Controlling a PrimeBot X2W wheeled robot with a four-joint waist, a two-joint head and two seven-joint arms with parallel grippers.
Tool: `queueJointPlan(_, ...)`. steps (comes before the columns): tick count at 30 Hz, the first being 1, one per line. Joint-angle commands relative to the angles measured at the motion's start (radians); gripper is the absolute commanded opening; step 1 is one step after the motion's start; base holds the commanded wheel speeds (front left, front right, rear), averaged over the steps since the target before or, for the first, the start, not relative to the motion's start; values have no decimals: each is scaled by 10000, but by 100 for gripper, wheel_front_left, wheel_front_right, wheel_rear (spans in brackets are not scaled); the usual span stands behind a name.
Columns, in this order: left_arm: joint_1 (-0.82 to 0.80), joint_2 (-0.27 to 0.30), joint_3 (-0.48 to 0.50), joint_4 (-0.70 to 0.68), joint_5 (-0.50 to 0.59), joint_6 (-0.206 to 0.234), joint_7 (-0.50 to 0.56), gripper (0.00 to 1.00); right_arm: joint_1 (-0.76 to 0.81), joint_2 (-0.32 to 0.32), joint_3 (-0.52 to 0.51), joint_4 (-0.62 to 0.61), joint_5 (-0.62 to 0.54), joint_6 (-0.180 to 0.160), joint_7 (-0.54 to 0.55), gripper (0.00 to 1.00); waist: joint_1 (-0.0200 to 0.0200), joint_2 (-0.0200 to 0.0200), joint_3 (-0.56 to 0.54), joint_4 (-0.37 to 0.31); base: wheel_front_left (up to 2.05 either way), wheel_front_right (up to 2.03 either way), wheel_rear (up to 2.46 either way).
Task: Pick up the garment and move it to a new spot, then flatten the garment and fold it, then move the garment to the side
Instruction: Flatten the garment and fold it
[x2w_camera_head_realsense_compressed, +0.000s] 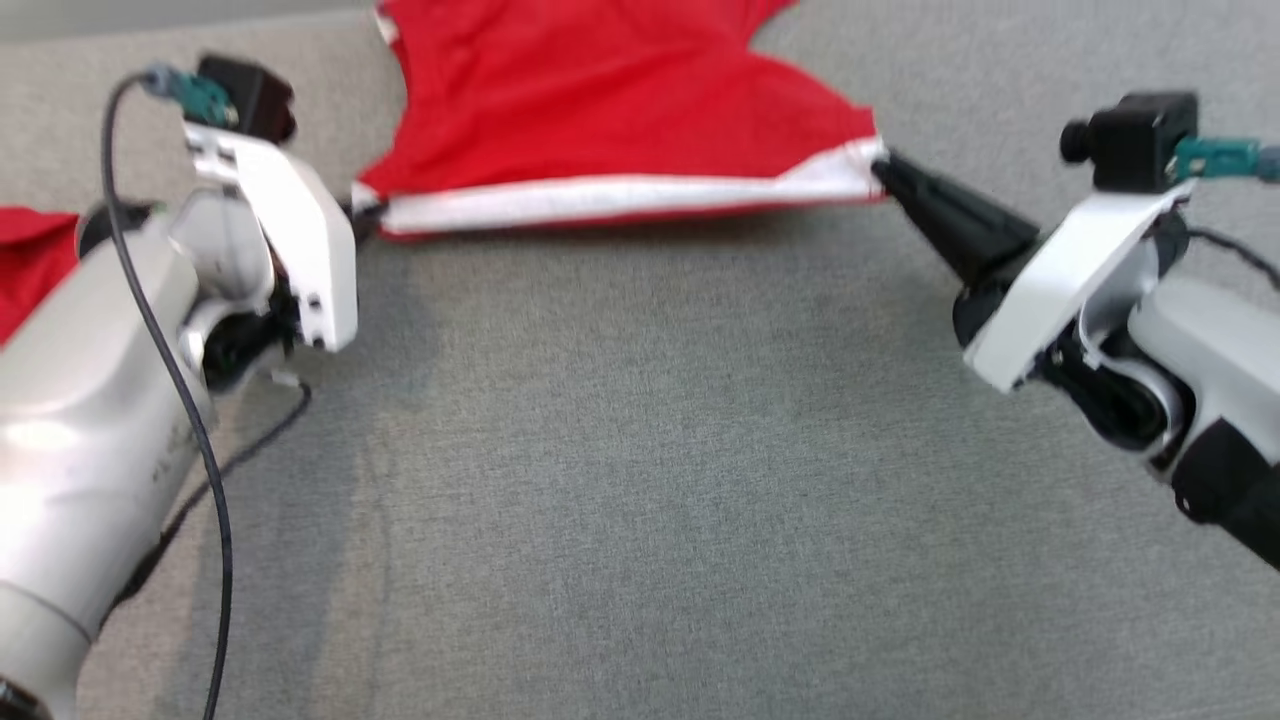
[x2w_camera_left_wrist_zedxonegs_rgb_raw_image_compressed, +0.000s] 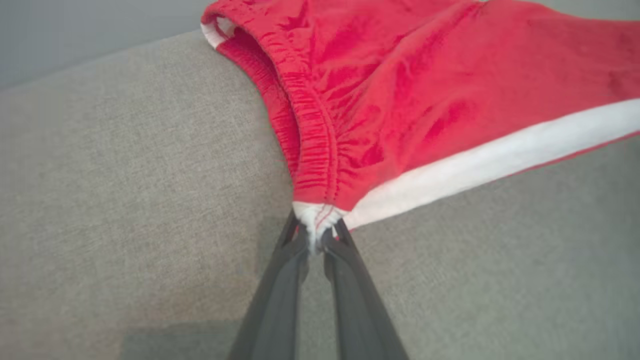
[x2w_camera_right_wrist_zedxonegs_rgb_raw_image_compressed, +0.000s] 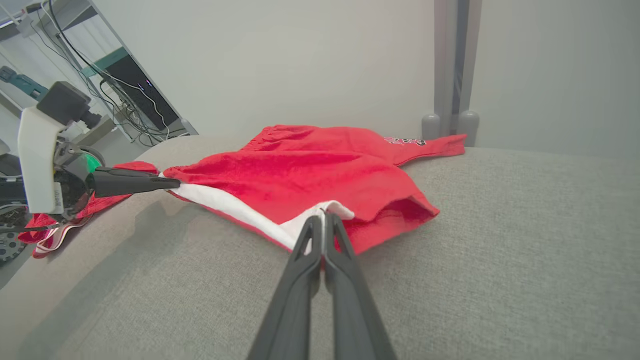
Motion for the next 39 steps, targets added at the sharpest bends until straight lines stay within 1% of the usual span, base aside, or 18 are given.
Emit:
queueJointPlan(1, 559, 203, -123, -204, -260, 10, 300, 0, 453, -175, 131, -124, 145, 0, 355, 0, -1, 0, -839, 110, 0, 0, 0)
queueJointPlan(7, 1870, 686, -464, -1163, -968, 10, 1204, 0, 1641, -651, 284, -618, 264, 0, 1268, 0, -1, 0, -1939, 216, 0, 0, 0)
queueJointPlan(10, 2306, 886, -520, -1582, -1185, 10, 1402, 0, 2066, -818, 298, -770, 201, 0, 1428, 0, -1, 0, -2304, 224, 0, 0, 0)
queueJointPlan(13, 2930, 1340, -515, -2379, -1519, 11, 1630, 0, 2773, -1052, 313, -1163, 171, 0, 1605, 0, -1, 0, -2747, 168, 0, 0, 0)
queueJointPlan(16, 3783, 1898, -503, -3349, -1933, 108, 1861, 0, 3462, -1329, 306, -1723, 503, 0, 1641, 0, -1, 0, -3161, 70, 0, 0, 0)
queueJointPlan(20, 4774, 2816, -664, -4798, -2267, 622, 2295, 0, 4351, -1876, 315, -2507, 827, 0, 1963, 0, -1, 0, -3539, 31, 0, 0, 0)
queueJointPlan(24, 5613, 3510, -754, -6371, -2682, 1216, 2679, 0, 4964, -2636, 290, -3444, 1236, 0, 2446, 0, -1, 0, -3689, 71, 0, 0, 0)
queueJointPlan(28, 6165, 4121, -904, -7703, -2993, 1798, 3128, 0, 5280, -3227, 302, -3998, 1157, 0, 2882, 0, -1, 0, -3710, 122, 0, 0, 0)
queueJointPlan(31, 6374, 4389, -939, -8401, -3192, 2128, 3408, 0, 5383, -3440, 196, -4243, 1130, 0, 3088, 0, -1, 0, -3693, 151, 0, 0, 0)
queueJointPlan(34, 6431, 4567, -906, -8811, -3295, 2388, 3535, 0, 5370, -3504, 81, -4274, 1052, 0, 3349, 0, -1, 0, -3640, 179, 0, 0, 0)
queueJointPlan(39, 6300, 4518, -781, -9084, -3389, 2556, 3523, 0, 5091, -3317, -239, -4163, 1091, 0, 3817, 0, -1, 0, -3394, 174, 0, 0, 0)
